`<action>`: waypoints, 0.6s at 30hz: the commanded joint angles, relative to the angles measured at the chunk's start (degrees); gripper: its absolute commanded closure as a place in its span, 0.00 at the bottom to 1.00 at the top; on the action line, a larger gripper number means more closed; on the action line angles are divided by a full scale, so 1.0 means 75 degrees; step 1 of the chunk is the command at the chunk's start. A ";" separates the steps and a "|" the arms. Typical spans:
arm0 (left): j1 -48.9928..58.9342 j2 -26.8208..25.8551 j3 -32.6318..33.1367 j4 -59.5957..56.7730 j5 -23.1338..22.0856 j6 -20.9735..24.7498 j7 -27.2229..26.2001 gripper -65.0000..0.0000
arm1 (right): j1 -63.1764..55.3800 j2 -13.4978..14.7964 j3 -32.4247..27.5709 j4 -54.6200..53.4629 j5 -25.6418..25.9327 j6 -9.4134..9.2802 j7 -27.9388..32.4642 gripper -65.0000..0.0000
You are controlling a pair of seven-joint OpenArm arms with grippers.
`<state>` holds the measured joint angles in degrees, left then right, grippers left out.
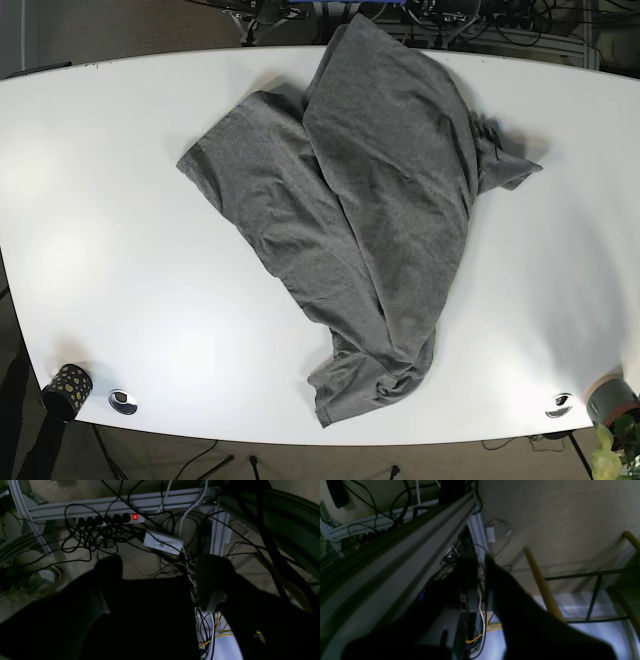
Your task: Fold the T-shirt properly
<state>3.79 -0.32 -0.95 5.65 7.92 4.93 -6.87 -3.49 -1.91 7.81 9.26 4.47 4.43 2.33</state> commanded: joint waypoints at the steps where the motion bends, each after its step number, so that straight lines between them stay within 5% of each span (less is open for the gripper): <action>1: 0.0044 0.0035 0.0065 0.0030 -0.0052 -0.0073 -0.0278 0.33 | -0.0003 0.0063 -0.0028 -0.0114 -0.0009 0.0003 0.0077 0.94; 18: 0.0157 -0.0022 0.0051 0.0038 -0.0078 -0.0100 -0.0215 0.34 | 0.0014 0.0144 -0.0051 -0.0080 -0.0086 -0.0010 0.0047 0.93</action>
<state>4.73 -0.36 -0.47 5.74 7.68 4.25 -8.38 -3.36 -0.82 7.49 8.56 4.23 4.27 2.72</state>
